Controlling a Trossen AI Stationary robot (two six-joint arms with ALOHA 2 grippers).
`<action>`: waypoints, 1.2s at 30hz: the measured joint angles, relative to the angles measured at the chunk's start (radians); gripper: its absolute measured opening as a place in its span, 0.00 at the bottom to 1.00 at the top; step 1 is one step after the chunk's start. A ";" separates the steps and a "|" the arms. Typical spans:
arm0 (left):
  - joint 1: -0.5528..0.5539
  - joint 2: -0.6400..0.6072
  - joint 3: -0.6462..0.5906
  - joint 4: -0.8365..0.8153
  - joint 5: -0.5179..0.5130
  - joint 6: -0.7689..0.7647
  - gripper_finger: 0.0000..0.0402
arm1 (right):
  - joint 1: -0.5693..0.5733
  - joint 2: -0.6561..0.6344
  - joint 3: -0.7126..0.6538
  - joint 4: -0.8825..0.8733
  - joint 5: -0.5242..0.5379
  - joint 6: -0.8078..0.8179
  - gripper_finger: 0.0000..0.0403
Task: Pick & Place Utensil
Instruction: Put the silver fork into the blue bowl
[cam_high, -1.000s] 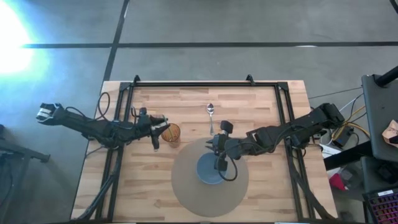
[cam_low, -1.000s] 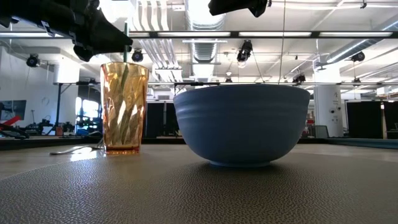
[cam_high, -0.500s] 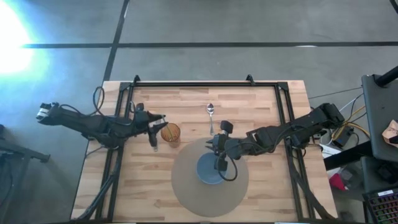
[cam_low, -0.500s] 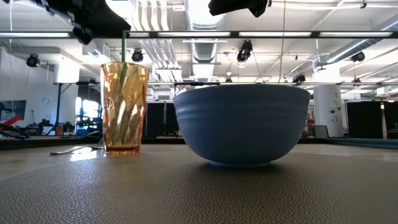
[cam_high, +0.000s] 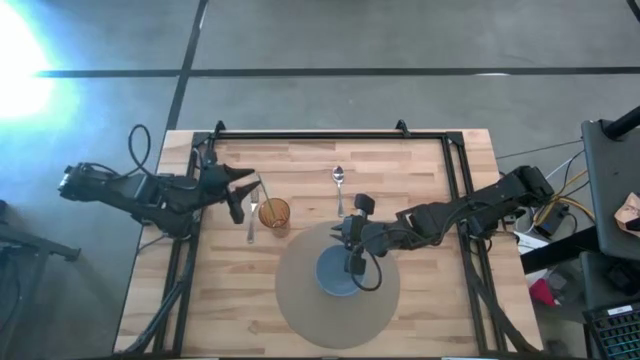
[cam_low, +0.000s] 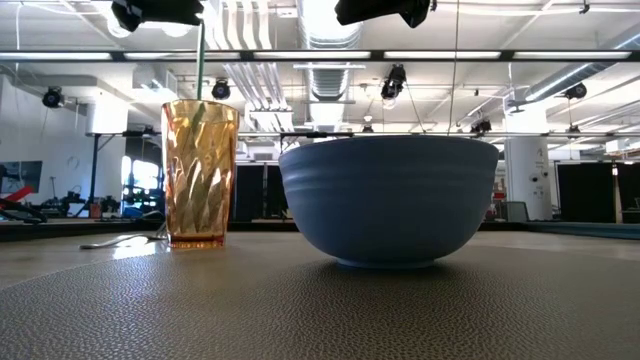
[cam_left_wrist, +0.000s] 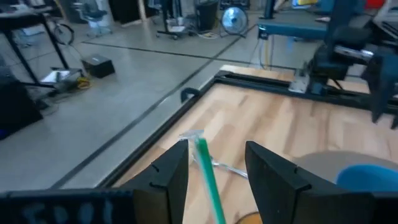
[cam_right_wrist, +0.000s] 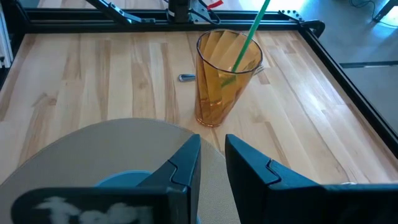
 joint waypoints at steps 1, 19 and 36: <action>0.000 0.000 0.007 -0.007 -0.001 -0.001 0.38 | 0.000 0.000 0.000 0.000 0.000 0.000 0.17; 0.000 0.078 -0.045 -0.088 0.237 -0.189 0.38 | 0.000 0.000 0.000 0.000 0.000 0.000 0.17; 0.000 0.087 0.174 -0.474 0.089 -0.298 0.37 | 0.000 0.000 0.000 0.000 0.000 0.000 0.17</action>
